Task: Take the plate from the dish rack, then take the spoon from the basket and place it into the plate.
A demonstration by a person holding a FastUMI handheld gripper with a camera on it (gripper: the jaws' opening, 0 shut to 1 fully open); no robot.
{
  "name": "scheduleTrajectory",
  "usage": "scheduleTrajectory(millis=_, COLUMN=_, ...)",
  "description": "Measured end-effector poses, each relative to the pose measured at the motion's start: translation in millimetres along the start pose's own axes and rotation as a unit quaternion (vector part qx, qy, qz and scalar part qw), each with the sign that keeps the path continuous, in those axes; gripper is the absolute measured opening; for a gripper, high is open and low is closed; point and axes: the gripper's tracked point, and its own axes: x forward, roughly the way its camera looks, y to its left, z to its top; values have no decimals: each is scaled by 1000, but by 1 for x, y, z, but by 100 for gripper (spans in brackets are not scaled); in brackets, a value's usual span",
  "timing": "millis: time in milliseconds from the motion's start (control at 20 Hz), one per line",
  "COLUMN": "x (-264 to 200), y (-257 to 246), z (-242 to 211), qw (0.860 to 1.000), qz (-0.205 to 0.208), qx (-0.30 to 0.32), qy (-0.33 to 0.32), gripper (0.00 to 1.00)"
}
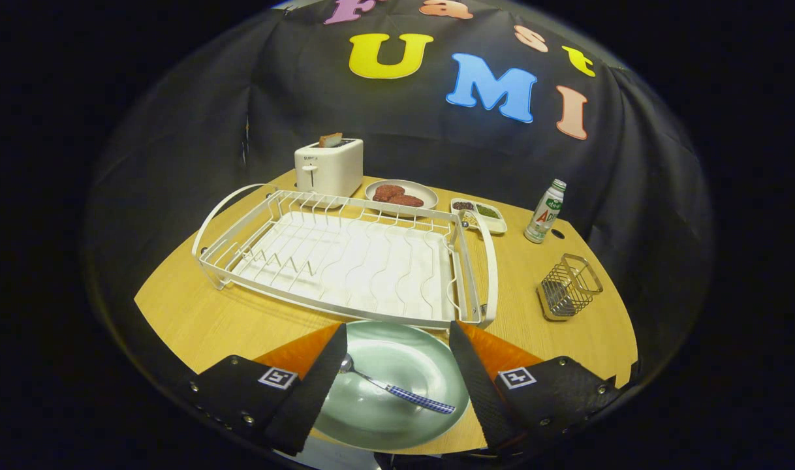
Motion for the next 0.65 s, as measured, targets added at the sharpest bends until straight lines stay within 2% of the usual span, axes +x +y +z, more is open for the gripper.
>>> scheduleTrajectory(millis=150, x=-7, y=-14, z=32, qw=999, qz=-14, qx=22, qy=-34, gripper=96)
scheduleTrajectory(millis=300, x=-26, y=-31, z=85, qw=994, qz=-19, qx=33, qy=-105, gripper=96)
scheduleTrajectory(millis=450, x=-50, y=-46, z=140, qw=981, qz=-6, qx=49, qy=-187, gripper=96)
scheduleTrajectory(millis=650, x=-89, y=-80, z=205, qw=955, qz=-7, qx=74, qy=-288, gripper=96)
